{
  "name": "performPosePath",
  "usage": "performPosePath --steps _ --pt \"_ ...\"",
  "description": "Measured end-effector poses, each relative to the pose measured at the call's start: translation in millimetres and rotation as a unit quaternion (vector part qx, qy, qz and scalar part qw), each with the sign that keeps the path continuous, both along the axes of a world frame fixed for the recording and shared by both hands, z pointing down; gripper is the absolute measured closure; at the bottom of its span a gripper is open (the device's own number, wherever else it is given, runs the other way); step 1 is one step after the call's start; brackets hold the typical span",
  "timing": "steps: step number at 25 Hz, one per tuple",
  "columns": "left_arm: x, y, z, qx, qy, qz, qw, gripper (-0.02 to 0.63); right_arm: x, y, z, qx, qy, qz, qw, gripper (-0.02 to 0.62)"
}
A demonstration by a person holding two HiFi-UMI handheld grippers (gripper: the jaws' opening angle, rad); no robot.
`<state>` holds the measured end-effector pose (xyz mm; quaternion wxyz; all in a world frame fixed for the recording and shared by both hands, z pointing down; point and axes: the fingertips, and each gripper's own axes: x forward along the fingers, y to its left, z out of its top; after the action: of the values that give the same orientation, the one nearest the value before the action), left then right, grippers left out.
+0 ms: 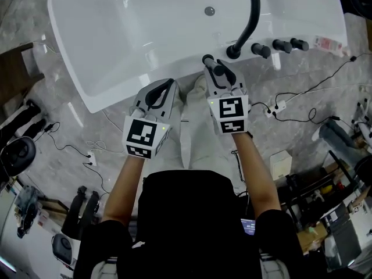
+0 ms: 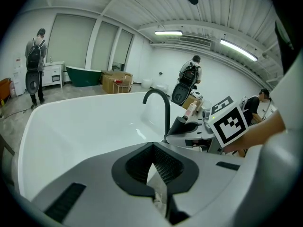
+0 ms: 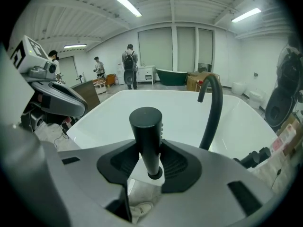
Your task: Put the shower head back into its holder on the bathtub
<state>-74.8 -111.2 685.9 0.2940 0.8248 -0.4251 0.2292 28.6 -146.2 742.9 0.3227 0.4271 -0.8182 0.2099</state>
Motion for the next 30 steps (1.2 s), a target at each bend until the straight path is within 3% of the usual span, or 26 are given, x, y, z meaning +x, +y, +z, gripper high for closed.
performPosePath --steps 22,30 --pt "-0.7 -4.2 5.9 -0.005 -0.001 -0.007 1.0000 0.592 3.0 1.6 29.4 -0.020 0.023 0.002 1.000 0.457" --pt "4.3 -10.4 -6.7 0.006 0.001 -0.005 1.0000 0.592 2.5 4.3 22.1 -0.041 0.001 0.012 0.999 0.426"
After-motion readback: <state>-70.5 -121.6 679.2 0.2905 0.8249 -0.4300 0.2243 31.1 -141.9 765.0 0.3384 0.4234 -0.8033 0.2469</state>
